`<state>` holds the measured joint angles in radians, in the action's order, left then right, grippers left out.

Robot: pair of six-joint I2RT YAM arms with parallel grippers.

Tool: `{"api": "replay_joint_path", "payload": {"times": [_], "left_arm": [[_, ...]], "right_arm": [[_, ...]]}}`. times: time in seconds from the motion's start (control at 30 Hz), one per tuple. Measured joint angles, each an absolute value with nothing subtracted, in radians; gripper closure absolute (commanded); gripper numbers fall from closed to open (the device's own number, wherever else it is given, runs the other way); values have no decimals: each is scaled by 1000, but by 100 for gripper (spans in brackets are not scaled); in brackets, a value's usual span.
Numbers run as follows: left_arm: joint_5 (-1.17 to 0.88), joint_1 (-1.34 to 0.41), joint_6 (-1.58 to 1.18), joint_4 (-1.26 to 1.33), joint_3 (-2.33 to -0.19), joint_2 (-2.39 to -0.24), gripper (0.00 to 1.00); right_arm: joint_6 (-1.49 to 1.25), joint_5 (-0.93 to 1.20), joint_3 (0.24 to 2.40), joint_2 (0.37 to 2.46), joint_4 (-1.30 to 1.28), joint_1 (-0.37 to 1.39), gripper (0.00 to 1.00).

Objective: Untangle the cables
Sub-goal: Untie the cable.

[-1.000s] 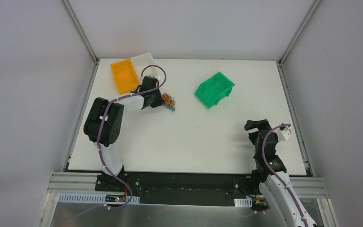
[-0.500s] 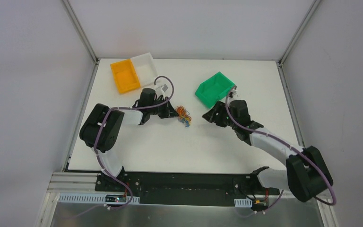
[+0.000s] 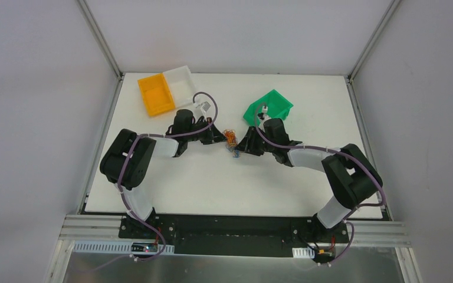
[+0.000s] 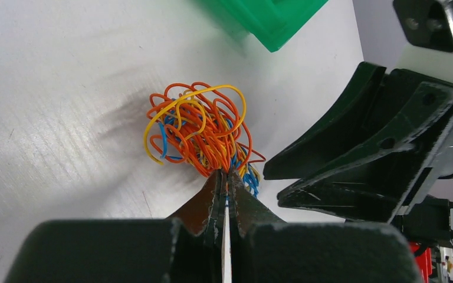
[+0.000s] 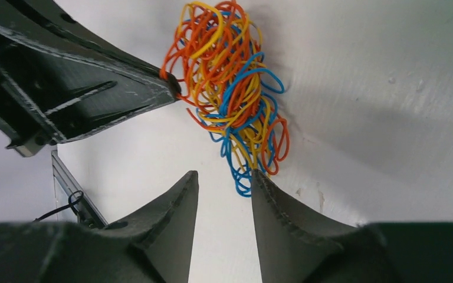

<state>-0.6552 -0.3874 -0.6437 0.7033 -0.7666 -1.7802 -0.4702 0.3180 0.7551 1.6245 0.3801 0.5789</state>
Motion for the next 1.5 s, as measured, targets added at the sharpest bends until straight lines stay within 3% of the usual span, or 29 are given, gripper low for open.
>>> {"api": "replay_joint_path", "payload": {"times": [0.2, 0.47, 0.7, 0.8, 1.13, 1.5], "left_arm": [[-654, -387, -640, 682, -786, -1780, 100], [-654, -387, -638, 614, -820, -1782, 100], [-654, -388, -634, 573, -835, -1784, 100], [-653, -388, -629, 561, -842, -1789, 100], [-593, -394, -565, 462, -846, -1784, 100], [-324, -400, -453, 167, -736, -1454, 100]], "right_arm": [[-469, 261, 776, 1662, 325, 580, 54], [-469, 158, 776, 1662, 287, 580, 54], [-469, 156, 816, 1690, 277, 580, 80], [-473, 173, 836, 1712, 280, 580, 100], [-495, 86, 827, 1691, 267, 582, 100], [-623, -358, 578, 1263, 227, 520, 100]]}}
